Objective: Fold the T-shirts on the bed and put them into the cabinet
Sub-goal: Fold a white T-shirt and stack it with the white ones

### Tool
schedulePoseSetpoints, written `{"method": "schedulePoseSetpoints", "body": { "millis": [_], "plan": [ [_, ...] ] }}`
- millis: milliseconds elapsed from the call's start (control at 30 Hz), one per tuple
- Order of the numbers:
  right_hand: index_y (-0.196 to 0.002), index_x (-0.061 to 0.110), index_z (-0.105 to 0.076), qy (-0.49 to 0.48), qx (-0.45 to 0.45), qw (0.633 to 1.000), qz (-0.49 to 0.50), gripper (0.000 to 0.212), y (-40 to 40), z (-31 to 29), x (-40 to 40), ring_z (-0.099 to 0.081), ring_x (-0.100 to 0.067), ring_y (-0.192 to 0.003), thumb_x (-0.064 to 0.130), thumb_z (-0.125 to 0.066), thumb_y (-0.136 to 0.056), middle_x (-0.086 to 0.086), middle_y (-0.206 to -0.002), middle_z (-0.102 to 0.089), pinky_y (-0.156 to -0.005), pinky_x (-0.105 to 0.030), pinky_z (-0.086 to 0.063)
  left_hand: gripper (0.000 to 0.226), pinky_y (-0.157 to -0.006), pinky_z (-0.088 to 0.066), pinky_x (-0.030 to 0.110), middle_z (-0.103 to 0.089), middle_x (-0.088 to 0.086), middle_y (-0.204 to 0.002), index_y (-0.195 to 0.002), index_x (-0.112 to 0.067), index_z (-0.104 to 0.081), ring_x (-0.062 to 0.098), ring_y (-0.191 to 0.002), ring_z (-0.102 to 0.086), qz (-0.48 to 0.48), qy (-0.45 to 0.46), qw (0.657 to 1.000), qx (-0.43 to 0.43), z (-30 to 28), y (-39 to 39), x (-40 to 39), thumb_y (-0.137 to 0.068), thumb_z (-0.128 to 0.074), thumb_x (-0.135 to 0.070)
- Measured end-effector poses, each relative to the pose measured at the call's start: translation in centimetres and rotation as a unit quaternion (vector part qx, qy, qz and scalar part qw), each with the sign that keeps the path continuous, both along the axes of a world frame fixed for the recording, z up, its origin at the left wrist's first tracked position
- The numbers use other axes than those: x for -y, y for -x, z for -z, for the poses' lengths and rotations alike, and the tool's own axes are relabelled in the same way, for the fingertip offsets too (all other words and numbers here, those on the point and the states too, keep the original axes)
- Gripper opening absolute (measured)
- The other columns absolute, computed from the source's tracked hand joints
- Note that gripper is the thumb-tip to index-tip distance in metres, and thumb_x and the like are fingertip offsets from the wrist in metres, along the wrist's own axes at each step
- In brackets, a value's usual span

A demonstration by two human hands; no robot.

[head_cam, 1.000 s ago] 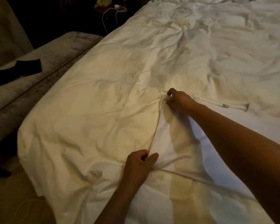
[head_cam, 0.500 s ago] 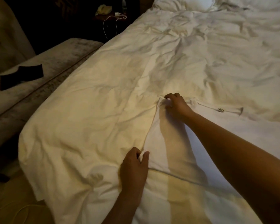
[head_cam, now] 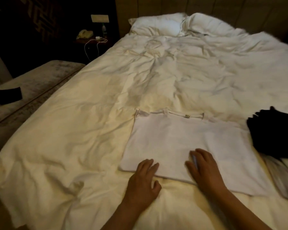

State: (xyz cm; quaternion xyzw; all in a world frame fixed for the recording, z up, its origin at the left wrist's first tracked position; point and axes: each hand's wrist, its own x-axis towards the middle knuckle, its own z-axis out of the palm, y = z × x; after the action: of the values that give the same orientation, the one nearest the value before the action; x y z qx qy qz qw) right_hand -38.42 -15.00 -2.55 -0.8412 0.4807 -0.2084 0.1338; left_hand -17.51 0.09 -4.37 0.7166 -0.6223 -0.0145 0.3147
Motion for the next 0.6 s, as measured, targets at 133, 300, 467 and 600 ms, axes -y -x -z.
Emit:
{"method": "schedulePoseSetpoints", "body": {
  "millis": [133,300,467,600],
  "plan": [
    [-0.116,0.013,-0.07,0.07,-0.076,0.995,-0.005,0.066,5.3,0.7,-3.4,-0.055,-0.031,-0.117,0.066,-0.052,-0.081,-0.009,-0.123,-0.064,-0.099,-0.037,-0.037,0.05,-0.09,-0.056,0.031,-0.066,0.005,-0.125,-0.121,-0.016,-0.07,0.018,-0.122,-0.053,-0.032,-0.018,0.999,0.017,-0.1,0.0,0.3,-0.079,-0.048,-0.029],
    [-0.104,0.007,-0.072,0.122,-0.079,0.988,0.048,0.027,9.1,0.8,-4.4,-0.049,-0.029,-0.106,0.018,-0.07,-0.08,-0.013,-0.11,-0.067,-0.067,-0.041,-0.054,0.039,-0.088,-0.055,0.03,-0.071,0.008,-0.111,-0.105,-0.011,-0.075,0.024,-0.11,-0.064,-0.057,0.012,0.998,0.033,0.6,-1.3,0.5,-0.088,-0.042,-0.023],
    [-0.107,0.003,-0.069,0.081,0.024,0.992,0.098,0.052,10.3,0.6,-5.5,-0.065,-0.033,-0.1,-0.02,-0.076,-0.061,-0.015,-0.109,-0.065,-0.064,-0.036,-0.056,0.034,-0.091,-0.042,0.022,-0.072,0.007,-0.099,-0.101,-0.009,-0.073,0.016,-0.101,-0.059,-0.087,0.078,0.993,-0.002,-0.1,-1.2,-0.2,-0.094,-0.043,-0.022],
    [-0.105,0.001,-0.068,0.128,0.085,0.985,0.077,0.022,10.9,-0.1,-7.4,-0.059,-0.03,-0.099,0.0,-0.06,-0.085,-0.013,-0.1,-0.064,-0.083,-0.03,-0.044,0.031,-0.074,-0.044,0.028,-0.067,0.003,-0.085,-0.091,-0.01,-0.071,0.018,-0.081,-0.058,-0.087,0.103,0.989,0.059,-1.7,-1.1,-2.0,-0.096,-0.042,-0.018]
  ]
}}
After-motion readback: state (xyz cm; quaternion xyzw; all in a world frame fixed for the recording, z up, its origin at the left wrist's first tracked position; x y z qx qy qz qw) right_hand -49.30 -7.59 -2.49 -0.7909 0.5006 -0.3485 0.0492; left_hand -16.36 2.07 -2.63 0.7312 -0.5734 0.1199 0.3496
